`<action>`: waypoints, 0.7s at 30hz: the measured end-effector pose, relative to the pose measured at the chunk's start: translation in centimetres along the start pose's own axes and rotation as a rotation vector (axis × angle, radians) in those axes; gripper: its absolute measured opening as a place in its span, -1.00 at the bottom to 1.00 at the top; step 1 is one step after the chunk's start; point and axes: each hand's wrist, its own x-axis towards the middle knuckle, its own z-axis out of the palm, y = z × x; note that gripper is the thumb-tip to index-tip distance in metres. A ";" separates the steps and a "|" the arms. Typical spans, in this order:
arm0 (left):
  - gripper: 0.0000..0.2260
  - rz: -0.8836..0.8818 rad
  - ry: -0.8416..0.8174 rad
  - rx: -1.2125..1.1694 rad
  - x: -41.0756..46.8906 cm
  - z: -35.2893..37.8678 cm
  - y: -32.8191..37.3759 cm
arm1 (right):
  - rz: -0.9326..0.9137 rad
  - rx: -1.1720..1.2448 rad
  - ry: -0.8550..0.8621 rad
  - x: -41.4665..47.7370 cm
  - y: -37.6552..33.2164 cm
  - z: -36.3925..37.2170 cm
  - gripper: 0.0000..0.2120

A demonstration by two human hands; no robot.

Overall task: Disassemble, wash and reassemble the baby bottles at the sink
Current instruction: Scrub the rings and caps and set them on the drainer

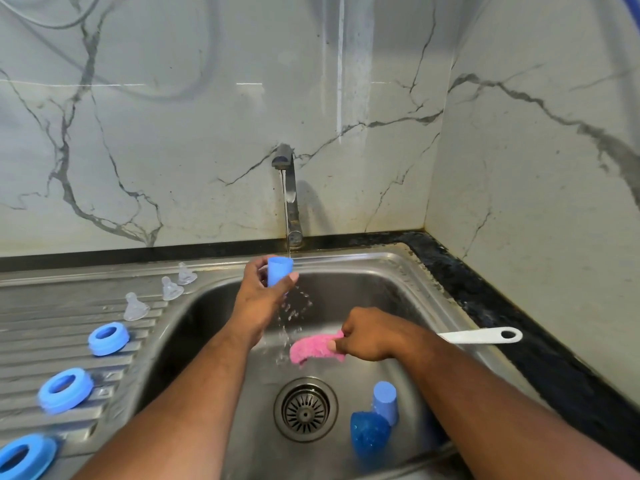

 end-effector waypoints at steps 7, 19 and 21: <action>-0.51 0.055 -0.082 0.139 -0.1 0.2 -1.1 | -0.015 -0.009 -0.007 -0.2 -0.2 -0.2 -0.68; -0.37 0.057 0.000 0.129 -0.4 1.3 -1.0 | -0.017 -0.013 -0.008 -0.3 -0.3 -0.2 -0.60; -0.44 0.049 0.036 0.061 -0.2 1.6 -0.8 | -0.014 -0.011 -0.011 -0.3 -0.3 -0.3 -0.61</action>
